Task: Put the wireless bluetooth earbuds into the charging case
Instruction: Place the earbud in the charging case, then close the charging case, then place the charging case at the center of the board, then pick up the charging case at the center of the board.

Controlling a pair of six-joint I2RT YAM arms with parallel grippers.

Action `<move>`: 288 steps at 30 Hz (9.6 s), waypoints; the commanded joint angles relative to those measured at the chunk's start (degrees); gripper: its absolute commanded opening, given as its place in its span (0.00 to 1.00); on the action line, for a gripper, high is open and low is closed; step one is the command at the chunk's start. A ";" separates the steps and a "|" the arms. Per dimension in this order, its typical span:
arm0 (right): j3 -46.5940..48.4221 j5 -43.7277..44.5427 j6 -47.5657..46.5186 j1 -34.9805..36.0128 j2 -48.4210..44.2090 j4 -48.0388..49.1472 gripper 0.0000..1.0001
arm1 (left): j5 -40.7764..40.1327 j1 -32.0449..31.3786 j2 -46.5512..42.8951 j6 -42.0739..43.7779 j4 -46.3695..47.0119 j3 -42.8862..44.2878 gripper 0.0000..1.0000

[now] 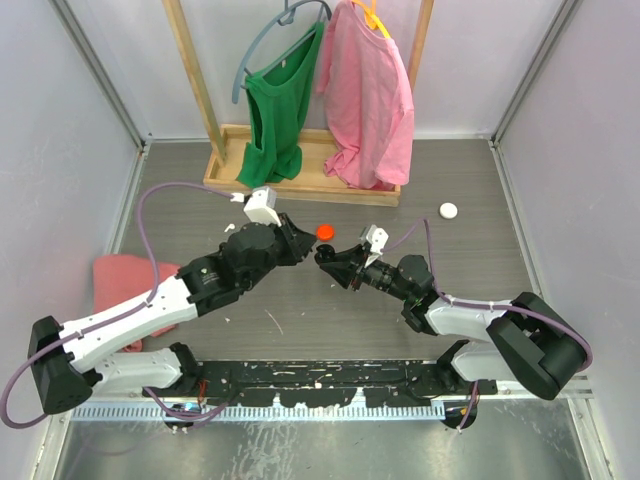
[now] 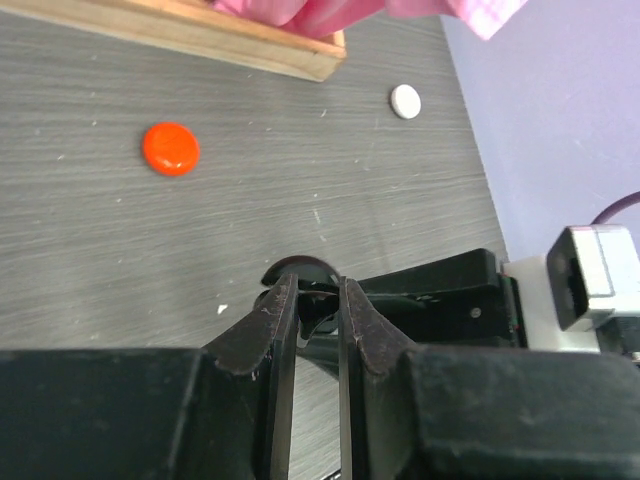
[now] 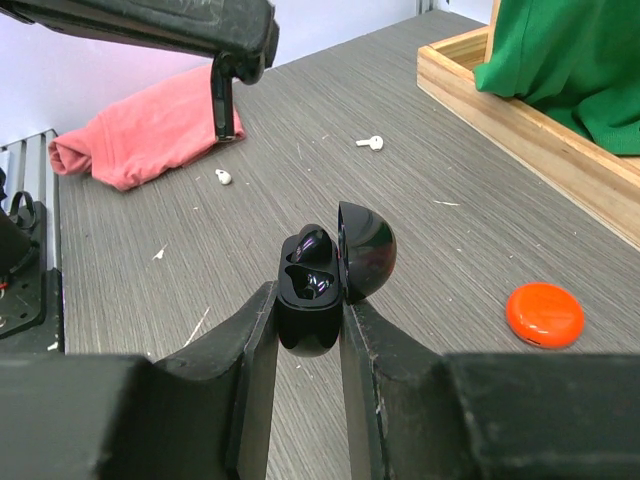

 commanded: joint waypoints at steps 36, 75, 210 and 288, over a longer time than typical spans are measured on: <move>-1.02 0.41 1.50 0.07 -1.94 5.90 0.12 | -2.40 -5.10 4.20 11.54 25.35 -8.58 0.04; -1.54 0.51 1.99 0.02 -2.63 6.86 0.12 | 0.07 -5.13 6.24 12.14 27.63 -10.52 0.04; 12.77 7.31 28.97 -17.80 15.81 -17.75 0.12 | -2.84 18.32 -22.87 33.63 -29.42 3.16 0.98; 37.96 38.97 9.24 -43.99 20.12 -57.41 0.88 | -2.45 24.91 -32.04 29.91 -26.74 -4.63 0.98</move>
